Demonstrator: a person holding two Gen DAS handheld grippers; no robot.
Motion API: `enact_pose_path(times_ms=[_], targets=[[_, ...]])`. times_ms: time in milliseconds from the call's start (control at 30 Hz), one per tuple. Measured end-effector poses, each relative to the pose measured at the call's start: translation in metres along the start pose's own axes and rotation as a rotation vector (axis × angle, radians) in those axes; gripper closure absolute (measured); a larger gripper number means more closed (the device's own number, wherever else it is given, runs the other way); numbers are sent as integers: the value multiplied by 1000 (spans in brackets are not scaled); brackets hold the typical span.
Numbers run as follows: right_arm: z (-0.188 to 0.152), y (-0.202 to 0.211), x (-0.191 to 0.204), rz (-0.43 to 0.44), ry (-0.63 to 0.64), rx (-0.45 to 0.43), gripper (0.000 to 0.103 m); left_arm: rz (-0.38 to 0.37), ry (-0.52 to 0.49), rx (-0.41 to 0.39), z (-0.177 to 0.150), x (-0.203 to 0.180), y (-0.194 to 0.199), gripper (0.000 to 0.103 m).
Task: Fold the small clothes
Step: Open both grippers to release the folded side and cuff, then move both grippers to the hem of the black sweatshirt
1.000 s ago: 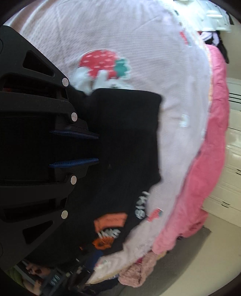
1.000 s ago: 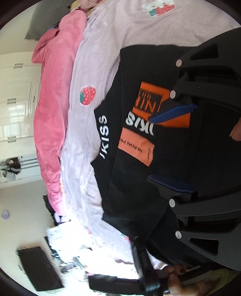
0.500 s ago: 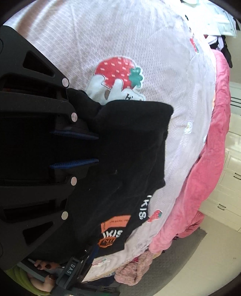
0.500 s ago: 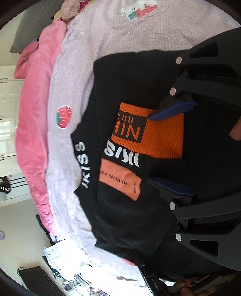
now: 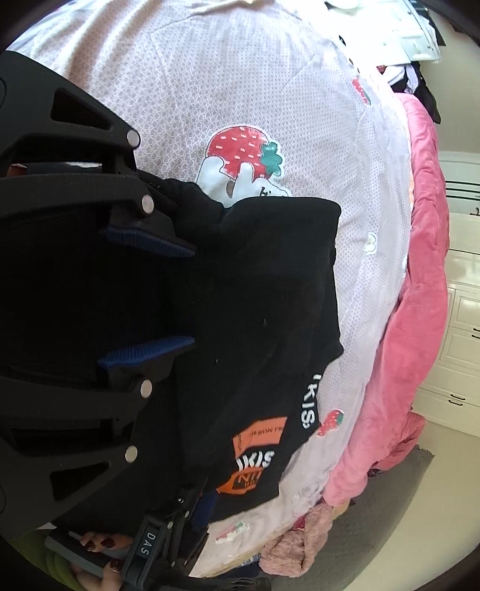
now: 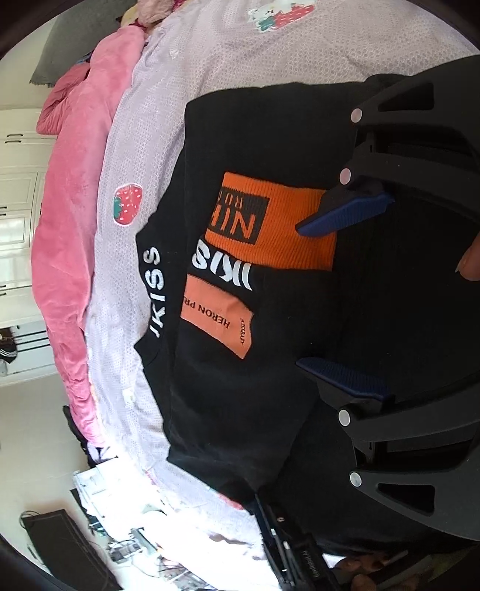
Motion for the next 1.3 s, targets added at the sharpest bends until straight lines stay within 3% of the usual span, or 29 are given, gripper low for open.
enact_pose_path(times_ms=[133, 200, 400, 600, 1300], targets=[[-5, 12, -6, 2, -14, -23, 30, 12, 4, -11, -4, 0, 11, 45], [-6, 19, -10, 2, -23, -38, 22, 17, 8, -27, -4, -1, 18, 41], [-9, 35, -19, -1, -46, -74, 8, 63, 11, -64, -5, -2, 35, 9], [-11, 51, -22, 2, -59, -108, 6, 94, 17, -80, -7, -3, 49, 9], [-28, 102, -11, -18, 3, -183, 6, 67, 54, -151, -28, 7, 100, 9]])
Point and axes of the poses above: each gripper's, at about its wrist camera, not at the fingertips, and y roughly against the way its jaws point, x to its left, z to its top, the point moved 2 cm from there along -y, roughly the way its jaws point, and after that the axes turned 11 degrees about x, right-handed, at the moved point
